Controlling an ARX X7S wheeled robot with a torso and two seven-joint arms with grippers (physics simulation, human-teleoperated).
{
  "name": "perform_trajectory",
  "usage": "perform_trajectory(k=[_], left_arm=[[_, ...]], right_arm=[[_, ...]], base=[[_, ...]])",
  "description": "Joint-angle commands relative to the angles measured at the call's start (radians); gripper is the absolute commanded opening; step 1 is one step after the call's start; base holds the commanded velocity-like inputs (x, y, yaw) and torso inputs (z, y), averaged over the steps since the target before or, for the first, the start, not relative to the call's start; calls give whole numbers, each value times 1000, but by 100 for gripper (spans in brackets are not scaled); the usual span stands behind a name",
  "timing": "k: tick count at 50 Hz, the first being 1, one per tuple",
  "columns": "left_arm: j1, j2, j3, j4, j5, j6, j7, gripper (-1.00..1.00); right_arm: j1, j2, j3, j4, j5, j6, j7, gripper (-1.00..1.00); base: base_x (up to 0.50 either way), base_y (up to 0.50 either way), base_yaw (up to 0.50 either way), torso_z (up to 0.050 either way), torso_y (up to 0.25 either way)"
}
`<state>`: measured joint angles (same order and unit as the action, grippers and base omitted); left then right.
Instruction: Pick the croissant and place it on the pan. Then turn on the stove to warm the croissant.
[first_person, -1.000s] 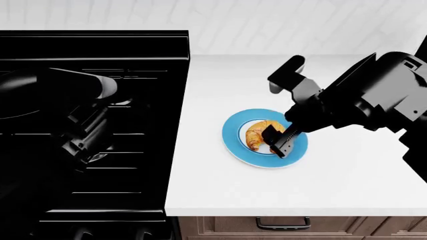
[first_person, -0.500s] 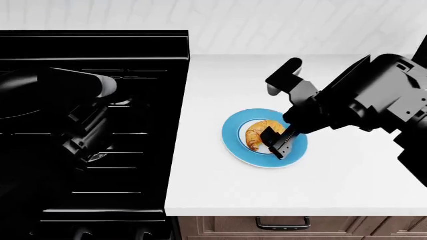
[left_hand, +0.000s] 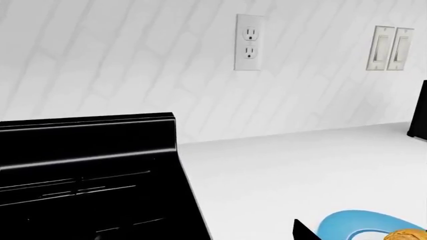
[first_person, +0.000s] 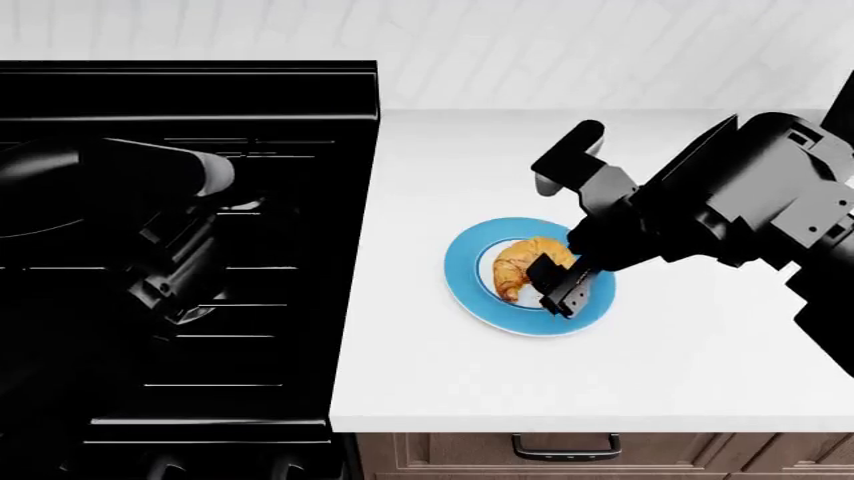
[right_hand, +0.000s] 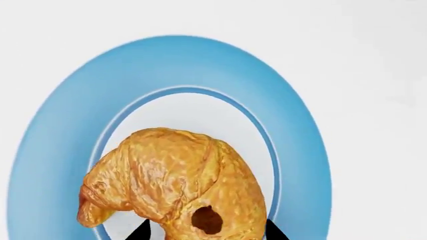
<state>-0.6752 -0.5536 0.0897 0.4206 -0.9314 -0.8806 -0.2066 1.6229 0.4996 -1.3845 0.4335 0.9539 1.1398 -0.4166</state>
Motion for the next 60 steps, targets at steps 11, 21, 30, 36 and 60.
perform_trajectory(k=[11, 21, 30, 36, 60], left_arm=[[4, -10, -17, 30, -30, -10, -22, 100], [-10, -30, -62, 123, -124, -74, -98, 100], [-36, -48, -96, 194, -213, -127, -167, 100], [-40, -60, -113, 225, -252, -147, -203, 100], [-3, -64, -68, 167, -128, -72, -136, 100]], right_arm=[[17, 16, 30, -35, 25, 18, 47, -100], [43, 79, 118, -146, 89, 50, 156, -100], [43, 148, 211, -253, 157, 55, 268, -100], [24, 188, 280, -310, 209, 37, 346, -100], [-176, 319, 535, -574, 417, -180, 740, -100]], base=[[0, 0, 0, 0, 0], [0, 0, 0, 0, 0], [0, 0, 0, 0, 0], [0, 0, 0, 0, 0], [0, 0, 0, 0, 0]])
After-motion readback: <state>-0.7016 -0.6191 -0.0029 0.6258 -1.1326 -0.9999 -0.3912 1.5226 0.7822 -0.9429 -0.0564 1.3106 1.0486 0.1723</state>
